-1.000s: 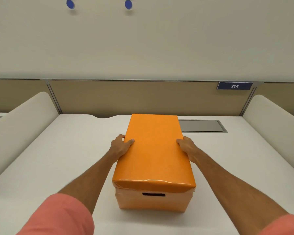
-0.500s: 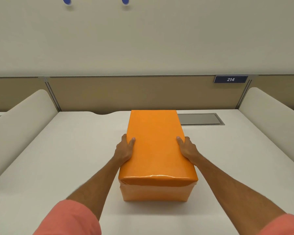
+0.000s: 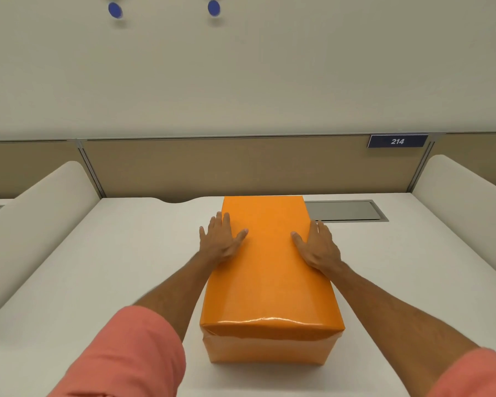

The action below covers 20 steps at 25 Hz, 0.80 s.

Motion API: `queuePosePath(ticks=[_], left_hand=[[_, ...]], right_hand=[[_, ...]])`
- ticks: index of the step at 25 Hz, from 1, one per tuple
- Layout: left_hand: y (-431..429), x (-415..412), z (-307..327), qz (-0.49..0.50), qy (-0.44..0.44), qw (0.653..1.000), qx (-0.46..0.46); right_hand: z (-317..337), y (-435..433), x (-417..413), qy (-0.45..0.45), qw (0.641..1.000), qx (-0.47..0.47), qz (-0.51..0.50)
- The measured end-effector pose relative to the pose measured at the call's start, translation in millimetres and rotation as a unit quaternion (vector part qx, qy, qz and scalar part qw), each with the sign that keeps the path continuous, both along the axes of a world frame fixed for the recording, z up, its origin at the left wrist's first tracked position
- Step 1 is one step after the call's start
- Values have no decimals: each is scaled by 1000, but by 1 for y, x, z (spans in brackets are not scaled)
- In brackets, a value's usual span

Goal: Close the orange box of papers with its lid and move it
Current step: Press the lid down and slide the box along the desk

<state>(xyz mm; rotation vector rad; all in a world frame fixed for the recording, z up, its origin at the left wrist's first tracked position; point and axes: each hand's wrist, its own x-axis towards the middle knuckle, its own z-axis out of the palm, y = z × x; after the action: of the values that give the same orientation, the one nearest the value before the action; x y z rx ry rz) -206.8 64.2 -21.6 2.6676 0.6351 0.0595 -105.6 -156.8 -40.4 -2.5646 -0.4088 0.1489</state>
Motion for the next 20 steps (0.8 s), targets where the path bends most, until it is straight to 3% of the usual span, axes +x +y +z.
queuePosePath(ticks=[3,8,20], left_hand=[[4,12,-6,-10,26,1000,6],[1,22,-16,0,21,1000,11],[-2,21,-22,12,-16,999,28]], right_hand=[[4,13,15,-36,998,-32,47],[1,29,25,-12,993,-91,76],[3,28,21,1,992,-98,73]])
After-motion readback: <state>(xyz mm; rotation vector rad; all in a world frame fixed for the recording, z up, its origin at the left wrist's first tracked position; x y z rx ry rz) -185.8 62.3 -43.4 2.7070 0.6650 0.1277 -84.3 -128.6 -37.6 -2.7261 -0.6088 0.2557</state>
